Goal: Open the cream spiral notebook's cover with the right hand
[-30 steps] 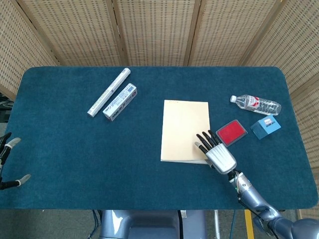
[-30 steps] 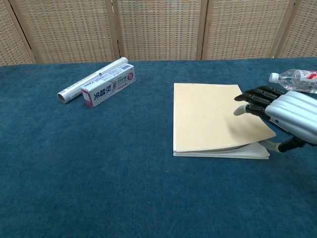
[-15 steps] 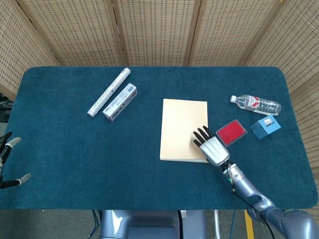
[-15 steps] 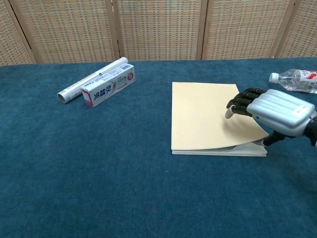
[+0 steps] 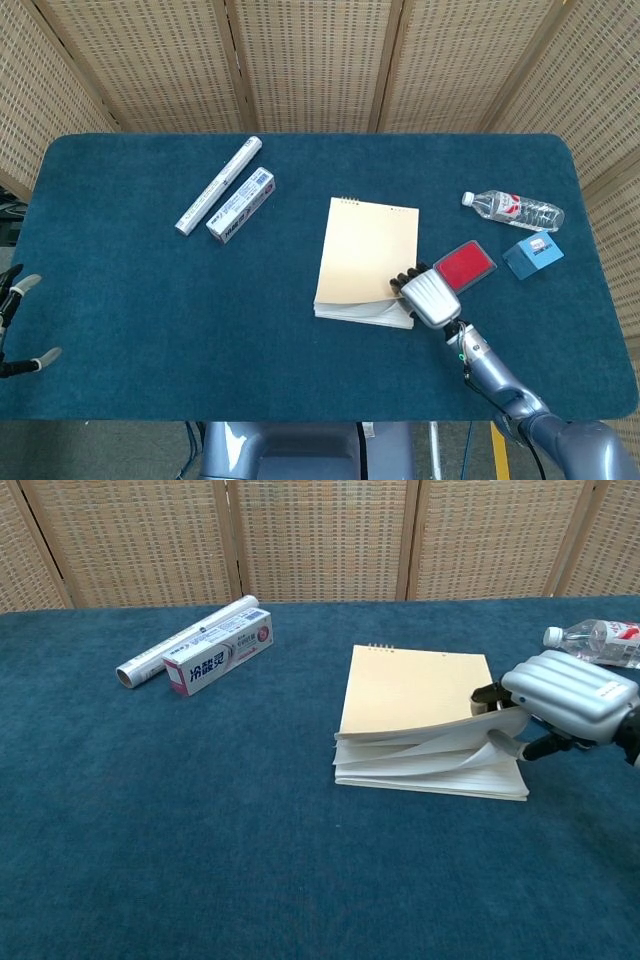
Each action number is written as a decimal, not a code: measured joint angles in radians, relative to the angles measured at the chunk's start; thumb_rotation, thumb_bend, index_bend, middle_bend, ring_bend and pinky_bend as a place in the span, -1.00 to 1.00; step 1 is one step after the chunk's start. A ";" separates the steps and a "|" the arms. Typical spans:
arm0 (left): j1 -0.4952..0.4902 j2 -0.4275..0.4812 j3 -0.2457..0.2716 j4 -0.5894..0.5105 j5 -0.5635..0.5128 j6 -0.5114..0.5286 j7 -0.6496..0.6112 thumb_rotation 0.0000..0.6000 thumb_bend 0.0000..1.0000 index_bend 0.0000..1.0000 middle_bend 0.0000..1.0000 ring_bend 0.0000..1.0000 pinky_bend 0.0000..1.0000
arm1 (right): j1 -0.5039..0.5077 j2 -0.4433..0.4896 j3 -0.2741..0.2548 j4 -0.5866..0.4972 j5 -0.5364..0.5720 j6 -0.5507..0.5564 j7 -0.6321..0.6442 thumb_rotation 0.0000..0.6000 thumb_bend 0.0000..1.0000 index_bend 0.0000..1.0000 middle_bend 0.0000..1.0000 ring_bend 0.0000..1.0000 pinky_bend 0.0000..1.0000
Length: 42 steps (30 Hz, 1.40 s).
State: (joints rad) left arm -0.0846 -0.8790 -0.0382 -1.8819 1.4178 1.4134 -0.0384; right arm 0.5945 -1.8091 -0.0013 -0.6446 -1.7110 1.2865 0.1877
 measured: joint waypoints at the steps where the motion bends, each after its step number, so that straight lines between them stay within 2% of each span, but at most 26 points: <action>1: 0.000 0.000 0.000 0.000 0.001 0.001 0.001 1.00 -1.00 -1.00 -1.00 -1.00 -1.00 | -0.002 0.003 -0.004 0.002 -0.001 0.004 0.016 1.00 0.29 0.28 0.24 0.08 -0.11; 13: 0.002 -0.005 0.003 -0.005 0.003 0.004 0.015 1.00 -1.00 -1.00 -1.00 -1.00 -1.00 | -0.042 0.082 -0.060 -0.035 -0.033 0.103 0.180 1.00 0.29 0.29 0.25 0.08 -0.11; 19: 0.003 -0.007 0.005 -0.009 0.005 0.006 0.022 1.00 -1.00 -1.00 -1.00 -1.00 -1.00 | -0.069 0.160 -0.121 -0.087 -0.105 0.212 0.218 1.00 0.29 0.30 0.25 0.09 -0.11; 28: 0.004 -0.012 0.008 -0.014 0.009 0.009 0.038 1.00 -1.00 -1.00 -1.00 -1.00 -1.00 | -0.128 0.273 -0.226 -0.151 -0.238 0.385 0.200 1.00 0.29 0.30 0.26 0.09 -0.11; 33: 0.004 -0.016 0.010 -0.016 0.011 0.008 0.049 1.00 -1.00 -1.00 -1.00 -1.00 -1.00 | -0.156 0.298 -0.262 -0.141 -0.286 0.453 0.191 1.00 0.29 0.31 0.26 0.10 -0.11; 37: 0.004 -0.020 0.011 -0.019 0.009 0.008 0.060 1.00 -1.00 -1.00 -1.00 -1.00 -1.00 | -0.176 0.305 -0.285 -0.092 -0.329 0.526 0.184 1.00 0.29 0.31 0.26 0.10 -0.11; 42: 0.000 -0.024 0.011 -0.023 0.005 0.002 0.072 1.00 -1.00 -1.00 -1.00 -1.00 -1.00 | -0.190 0.309 -0.289 -0.064 -0.342 0.579 0.218 1.00 0.29 0.31 0.27 0.10 -0.11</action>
State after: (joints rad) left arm -0.0842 -0.9027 -0.0277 -1.9045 1.4226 1.4158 0.0335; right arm 0.4045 -1.4997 -0.2900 -0.7088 -2.0529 1.8653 0.4054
